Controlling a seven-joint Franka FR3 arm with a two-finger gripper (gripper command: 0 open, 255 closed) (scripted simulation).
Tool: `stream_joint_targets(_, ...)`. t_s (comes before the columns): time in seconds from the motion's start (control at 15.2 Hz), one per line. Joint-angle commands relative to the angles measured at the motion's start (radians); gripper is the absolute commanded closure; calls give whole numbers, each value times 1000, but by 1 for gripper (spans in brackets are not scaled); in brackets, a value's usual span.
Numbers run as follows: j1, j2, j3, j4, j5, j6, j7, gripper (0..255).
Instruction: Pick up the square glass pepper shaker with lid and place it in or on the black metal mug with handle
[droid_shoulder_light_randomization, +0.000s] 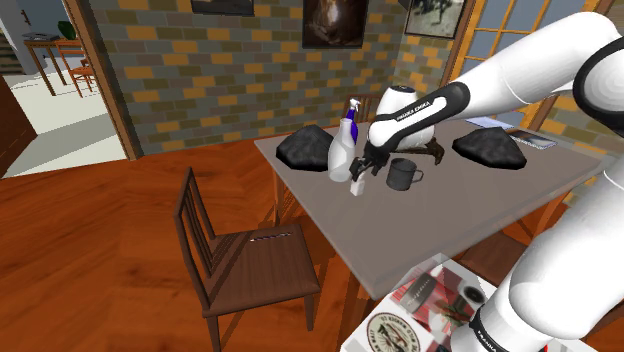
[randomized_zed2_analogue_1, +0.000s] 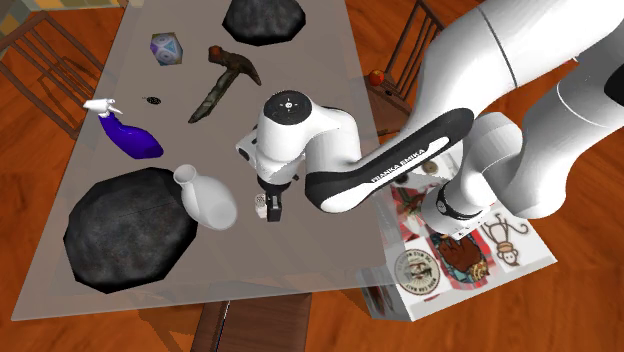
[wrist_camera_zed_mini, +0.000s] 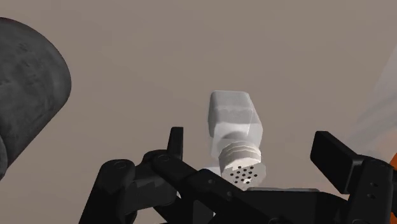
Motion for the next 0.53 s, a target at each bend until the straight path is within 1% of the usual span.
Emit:
stream_joint_targets(0.0, 1, 35, -2, 6, 15, 32, -11, 0)
stream_joint_targets(0.26, 2, 86, -1, 5, 37, 82, -27, 0)
stream_joint_targets(0.46, 2, 93, 0, 5, 41, 89, -30, 0)
